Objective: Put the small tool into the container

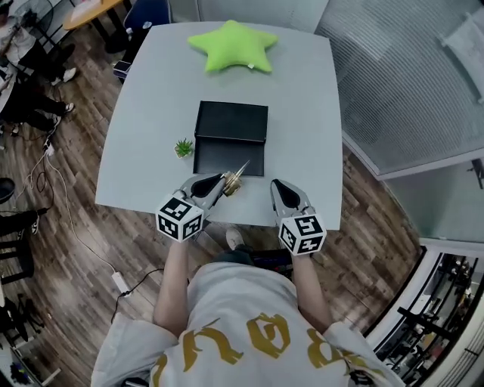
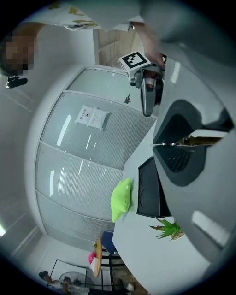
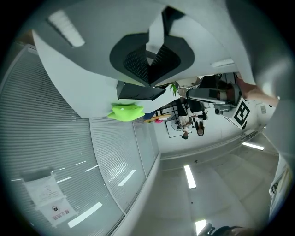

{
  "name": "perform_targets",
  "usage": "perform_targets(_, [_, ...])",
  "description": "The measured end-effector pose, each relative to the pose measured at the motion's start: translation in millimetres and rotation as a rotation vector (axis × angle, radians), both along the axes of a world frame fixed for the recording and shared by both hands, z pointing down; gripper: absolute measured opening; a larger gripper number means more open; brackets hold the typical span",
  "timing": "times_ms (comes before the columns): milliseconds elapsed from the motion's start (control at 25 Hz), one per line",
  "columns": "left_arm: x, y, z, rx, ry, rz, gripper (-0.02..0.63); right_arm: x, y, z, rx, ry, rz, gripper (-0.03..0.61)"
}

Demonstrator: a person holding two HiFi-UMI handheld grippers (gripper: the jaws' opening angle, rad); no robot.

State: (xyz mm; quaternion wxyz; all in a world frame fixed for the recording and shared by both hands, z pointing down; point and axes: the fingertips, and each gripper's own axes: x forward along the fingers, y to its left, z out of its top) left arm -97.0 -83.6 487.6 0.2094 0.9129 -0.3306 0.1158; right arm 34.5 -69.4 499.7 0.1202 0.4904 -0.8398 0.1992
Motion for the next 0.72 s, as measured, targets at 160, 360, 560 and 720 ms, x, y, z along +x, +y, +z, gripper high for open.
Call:
perform_targets(160, [-1,-18,5,-0.005,-0.005,0.025,0.025,7,-12,0,-0.005,-0.012,0.040,0.023])
perform_targets(360, [9,-36,7,-0.003,-0.005,0.063,0.025,21,-30,-10,0.001,-0.073,0.101,0.023])
perform_targets(560, [22,-50,7,0.004,-0.009,0.076,0.025,34,-43,-10,0.007,-0.064,0.093,0.023])
perform_targets(720, [27,-58,12,-0.002,-0.010,0.077,0.025,37,-50,4,-0.022,-0.066,0.080,0.023])
